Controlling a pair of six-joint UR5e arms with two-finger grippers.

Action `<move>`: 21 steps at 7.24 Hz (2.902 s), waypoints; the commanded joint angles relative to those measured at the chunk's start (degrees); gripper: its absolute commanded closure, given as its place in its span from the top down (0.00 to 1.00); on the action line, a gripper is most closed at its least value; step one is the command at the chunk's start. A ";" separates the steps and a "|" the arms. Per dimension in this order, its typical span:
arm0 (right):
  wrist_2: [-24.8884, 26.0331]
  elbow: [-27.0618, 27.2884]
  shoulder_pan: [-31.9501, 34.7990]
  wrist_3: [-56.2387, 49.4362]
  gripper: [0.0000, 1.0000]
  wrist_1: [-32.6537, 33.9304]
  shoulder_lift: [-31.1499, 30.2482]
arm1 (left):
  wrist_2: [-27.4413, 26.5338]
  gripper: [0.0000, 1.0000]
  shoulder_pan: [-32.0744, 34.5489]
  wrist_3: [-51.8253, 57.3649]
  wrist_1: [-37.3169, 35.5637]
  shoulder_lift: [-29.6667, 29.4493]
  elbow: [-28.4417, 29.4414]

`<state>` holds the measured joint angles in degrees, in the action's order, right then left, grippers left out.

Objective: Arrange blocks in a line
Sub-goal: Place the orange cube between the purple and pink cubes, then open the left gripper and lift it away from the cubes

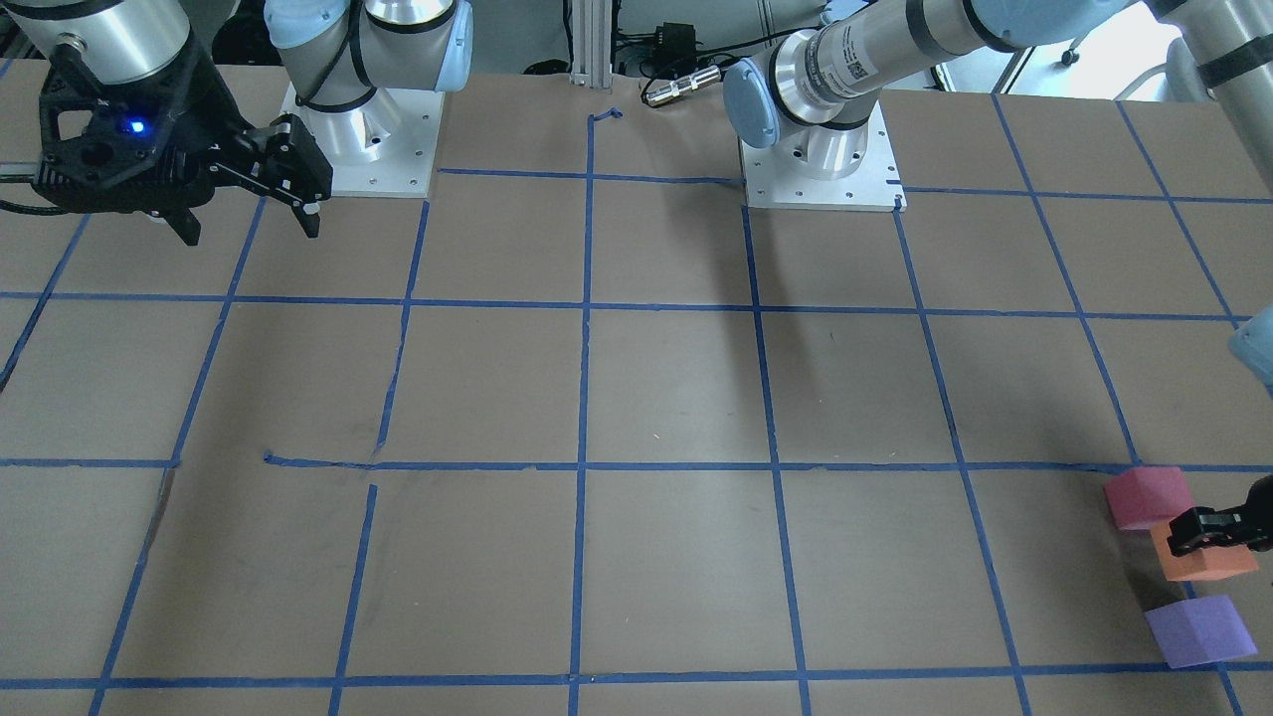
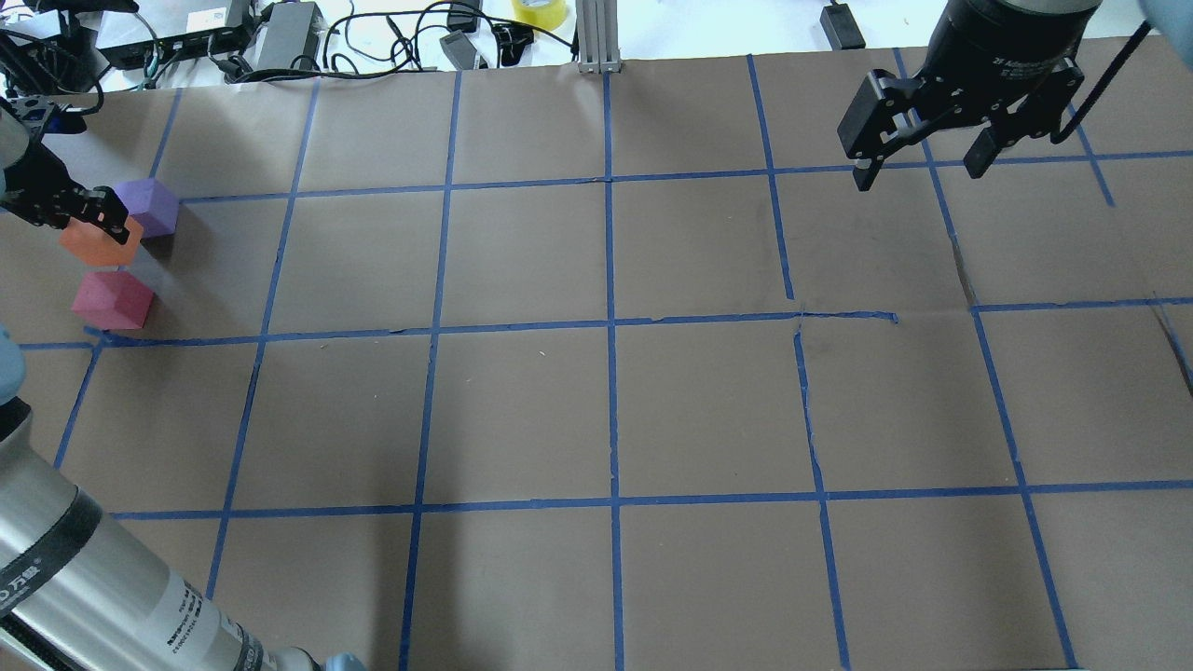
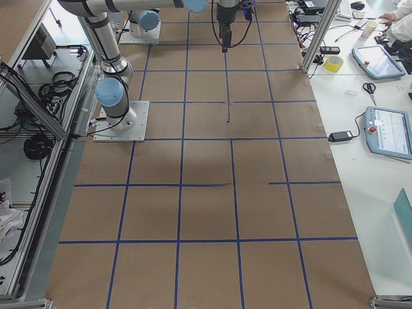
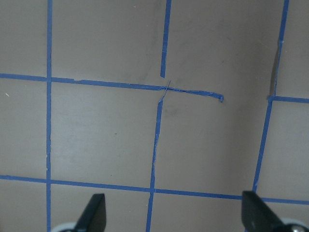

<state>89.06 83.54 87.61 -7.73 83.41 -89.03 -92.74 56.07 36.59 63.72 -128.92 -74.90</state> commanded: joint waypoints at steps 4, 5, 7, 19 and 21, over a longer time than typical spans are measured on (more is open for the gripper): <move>-0.29 0.04 0.02 0.00 1.00 0.00 0.09 | 0.02 0.00 0.00 0.06 -2.10 -3.35 0.10; -0.46 0.04 0.02 0.00 1.00 0.00 0.09 | -0.07 0.00 0.00 0.07 -3.41 -3.44 -0.16; -0.38 0.04 0.02 0.00 1.00 0.00 0.09 | 0.45 0.83 0.00 -0.02 -3.60 -3.79 -0.25; 0.06 -0.05 0.02 -0.09 1.00 0.35 -0.09 | 3.19 1.00 20.15 -18.48 26.35 33.45 -4.02; 0.06 -0.05 0.02 0.00 1.00 0.35 0.00 | 2.92 1.00 28.44 -36.33 29.63 37.15 -6.47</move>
<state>89.12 83.50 87.63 -7.77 83.80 -89.11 -89.69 79.37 10.31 91.98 -94.11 -79.64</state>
